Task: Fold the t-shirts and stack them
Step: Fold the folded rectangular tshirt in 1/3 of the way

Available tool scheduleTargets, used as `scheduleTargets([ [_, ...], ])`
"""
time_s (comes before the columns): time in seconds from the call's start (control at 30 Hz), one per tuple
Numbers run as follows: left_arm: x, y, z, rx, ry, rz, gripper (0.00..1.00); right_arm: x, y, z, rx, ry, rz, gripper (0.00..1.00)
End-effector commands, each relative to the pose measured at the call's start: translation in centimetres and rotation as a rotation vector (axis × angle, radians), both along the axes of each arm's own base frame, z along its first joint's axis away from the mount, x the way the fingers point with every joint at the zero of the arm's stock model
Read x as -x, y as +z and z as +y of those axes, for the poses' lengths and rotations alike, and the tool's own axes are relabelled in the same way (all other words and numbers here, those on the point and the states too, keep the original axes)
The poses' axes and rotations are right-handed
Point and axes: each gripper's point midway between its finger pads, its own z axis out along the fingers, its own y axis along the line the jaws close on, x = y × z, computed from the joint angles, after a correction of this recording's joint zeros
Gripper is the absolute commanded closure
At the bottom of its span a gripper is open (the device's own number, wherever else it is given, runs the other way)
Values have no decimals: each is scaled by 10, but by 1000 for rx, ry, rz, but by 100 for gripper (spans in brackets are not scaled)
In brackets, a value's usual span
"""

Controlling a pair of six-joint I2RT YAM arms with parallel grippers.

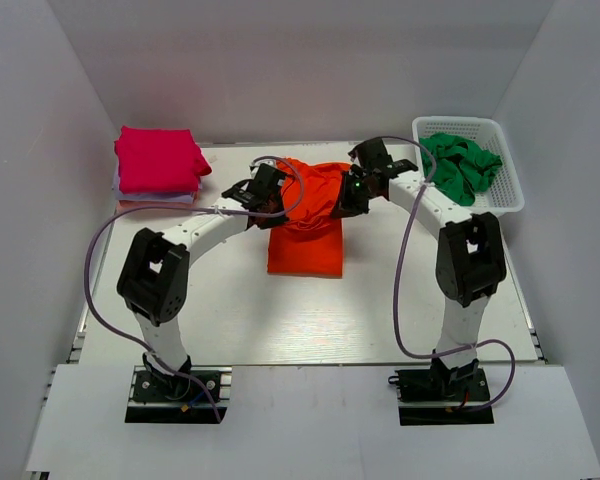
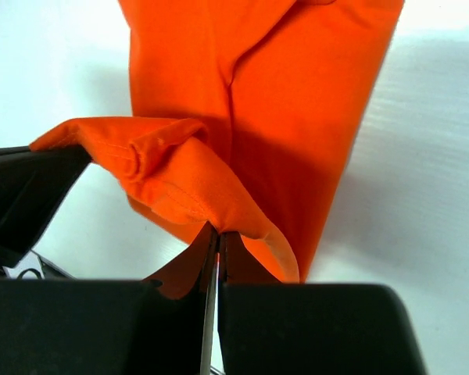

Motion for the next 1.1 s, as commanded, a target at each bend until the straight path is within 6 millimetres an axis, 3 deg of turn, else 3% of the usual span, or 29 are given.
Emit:
scheduleTargets([
  [0.0,-16,18,3,33,6,-45,100,-10,3,4,-34,32,-8,100],
  [0.17,-24,14,1,64,0,-46,100,-20,-7,3,-53,26,1,100],
  [0.4,-37,-9,0,53,-34,-37,100,-33,-18,4,-91,16,19,100],
  [0.67,-61,-17,5,53,-28,-58,91,-56,-22,3,-128,-30,21,100],
  [0.77,-67,-20,8,50,-17,-53,62,-67,-25,-1,-135,-60,28,81],
  [0.83,-84,-4,13,55,-14,-96,30,-78,-28,0,-161,-89,33,73],
  [0.87,-95,7,8,69,-15,-129,8,-95,-16,-3,-189,-96,-10,66],
  [0.9,-105,13,13,66,-9,-148,0,-101,-11,-2,-198,-102,-25,65],
  [0.97,-118,21,19,78,-10,-149,0,-122,10,-5,-224,-118,-86,59],
  [1.0,-129,34,12,95,-20,-166,0,-127,19,-5,-235,-118,-104,57],
  [1.07,-133,47,15,93,-28,-139,0,-123,32,-6,-238,-95,-132,52],
])
